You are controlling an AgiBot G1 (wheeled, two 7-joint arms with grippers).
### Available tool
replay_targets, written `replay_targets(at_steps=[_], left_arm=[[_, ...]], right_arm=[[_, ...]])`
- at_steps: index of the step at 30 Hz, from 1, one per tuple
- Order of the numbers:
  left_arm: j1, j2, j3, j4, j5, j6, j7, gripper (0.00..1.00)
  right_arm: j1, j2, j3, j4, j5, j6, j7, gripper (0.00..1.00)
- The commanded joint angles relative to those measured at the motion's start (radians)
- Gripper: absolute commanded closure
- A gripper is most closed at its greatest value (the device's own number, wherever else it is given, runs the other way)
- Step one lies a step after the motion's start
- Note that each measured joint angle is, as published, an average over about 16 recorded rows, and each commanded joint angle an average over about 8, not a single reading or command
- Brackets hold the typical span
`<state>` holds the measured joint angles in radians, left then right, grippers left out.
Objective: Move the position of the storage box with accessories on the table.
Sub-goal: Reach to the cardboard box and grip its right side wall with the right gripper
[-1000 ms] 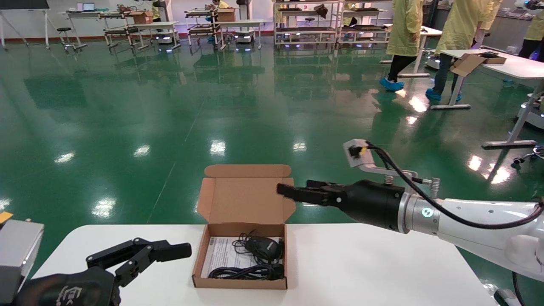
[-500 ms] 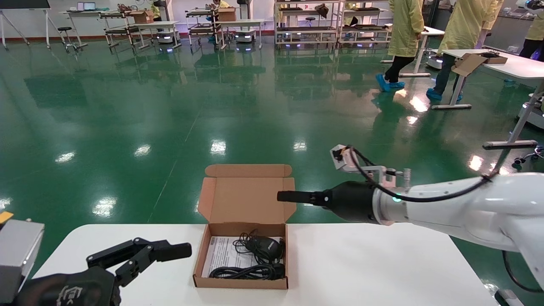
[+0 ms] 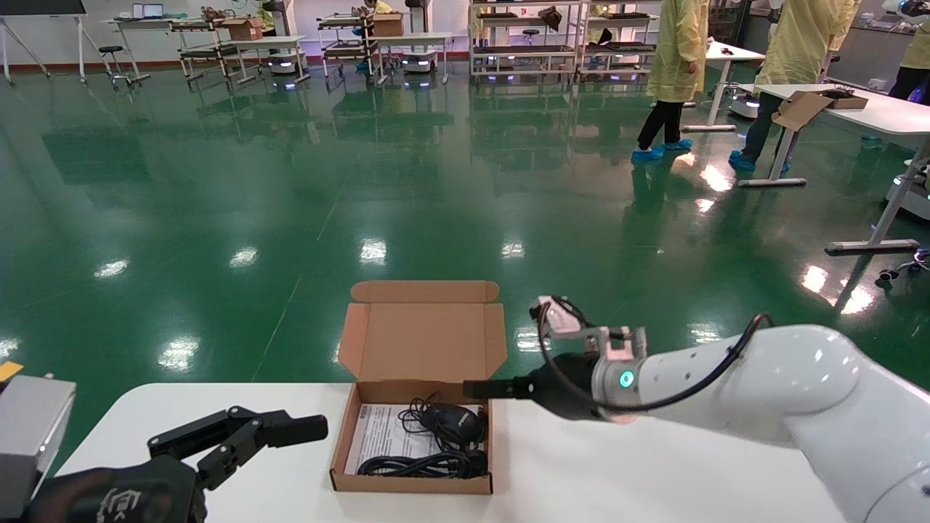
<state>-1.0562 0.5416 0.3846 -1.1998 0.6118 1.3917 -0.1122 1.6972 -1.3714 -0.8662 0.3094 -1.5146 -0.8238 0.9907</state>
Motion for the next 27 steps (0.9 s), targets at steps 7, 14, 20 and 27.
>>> replay_targets(at_steps=[7,14,20,27], left_arm=[[0.000,0.000,0.000,0.000,0.000,0.000,0.000,0.00],[0.000,0.000,0.000,0.000,0.000,0.000,0.000,0.00],[0.000,0.000,0.000,0.000,0.000,0.000,0.000,0.00],[0.000,0.000,0.000,0.000,0.000,0.000,0.000,0.00]], right_arm=[[-0.055,-0.001,-0.126,0.099,-0.005,0.084,0.131,0.00],[-0.069,0.002,-0.222,0.133,0.000,0.143,0.219,0.00],[-0.081,0.005,-0.277,0.129,0.015,0.185,0.258,0.00],[-0.090,0.006,-0.316,0.123,0.044,0.207,0.273,0.21]])
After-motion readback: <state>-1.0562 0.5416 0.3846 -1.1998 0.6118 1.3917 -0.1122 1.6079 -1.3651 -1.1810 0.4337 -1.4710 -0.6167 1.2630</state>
